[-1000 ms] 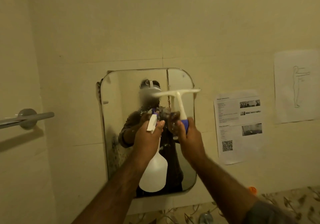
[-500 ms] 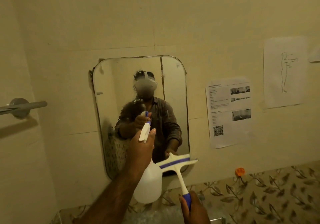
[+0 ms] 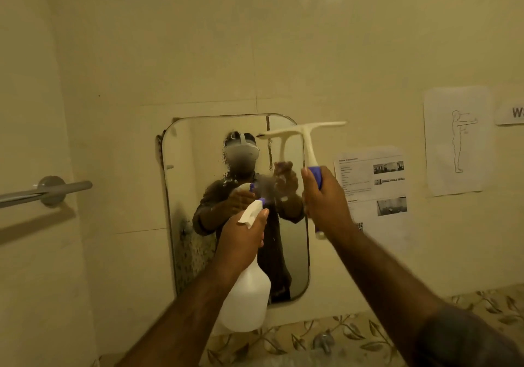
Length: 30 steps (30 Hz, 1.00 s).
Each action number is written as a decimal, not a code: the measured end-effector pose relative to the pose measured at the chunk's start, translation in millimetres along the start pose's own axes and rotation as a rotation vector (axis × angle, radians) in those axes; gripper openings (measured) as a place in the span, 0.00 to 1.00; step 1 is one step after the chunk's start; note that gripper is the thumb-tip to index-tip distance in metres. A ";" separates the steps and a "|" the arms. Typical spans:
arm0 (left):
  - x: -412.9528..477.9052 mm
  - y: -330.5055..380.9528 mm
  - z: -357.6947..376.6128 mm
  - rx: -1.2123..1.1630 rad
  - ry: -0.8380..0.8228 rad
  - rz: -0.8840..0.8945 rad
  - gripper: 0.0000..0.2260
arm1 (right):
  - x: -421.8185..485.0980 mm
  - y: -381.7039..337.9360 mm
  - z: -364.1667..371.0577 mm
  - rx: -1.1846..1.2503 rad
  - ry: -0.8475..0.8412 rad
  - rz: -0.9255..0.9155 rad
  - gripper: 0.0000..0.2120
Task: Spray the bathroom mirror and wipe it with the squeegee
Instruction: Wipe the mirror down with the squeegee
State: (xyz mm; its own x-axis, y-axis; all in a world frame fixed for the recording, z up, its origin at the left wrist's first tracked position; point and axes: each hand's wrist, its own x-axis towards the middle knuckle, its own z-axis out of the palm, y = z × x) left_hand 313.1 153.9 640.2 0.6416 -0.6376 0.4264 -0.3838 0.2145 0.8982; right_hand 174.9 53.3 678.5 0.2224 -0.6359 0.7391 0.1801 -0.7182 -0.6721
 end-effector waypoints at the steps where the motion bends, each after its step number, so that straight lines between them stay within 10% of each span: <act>1: 0.4 1.0 1.4 -0.002 0.000 -0.006 0.16 | 12.6 -3.8 2.3 0.029 -0.022 0.001 0.08; 19: 9.0 6.4 -9.9 0.108 0.114 0.102 0.12 | -12.9 73.5 34.0 -0.045 -0.076 0.091 0.10; 30: -4.2 -30.2 -8.7 0.116 0.163 0.047 0.10 | -194.4 172.7 17.2 -0.323 -0.250 0.573 0.09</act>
State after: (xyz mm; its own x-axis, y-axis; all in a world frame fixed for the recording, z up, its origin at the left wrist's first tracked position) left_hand 327.9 156.6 612.2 0.7163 -0.4989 0.4880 -0.4837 0.1492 0.8624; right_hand 179.3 57.7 417.9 0.4176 -0.8831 0.2140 -0.3163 -0.3620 -0.8769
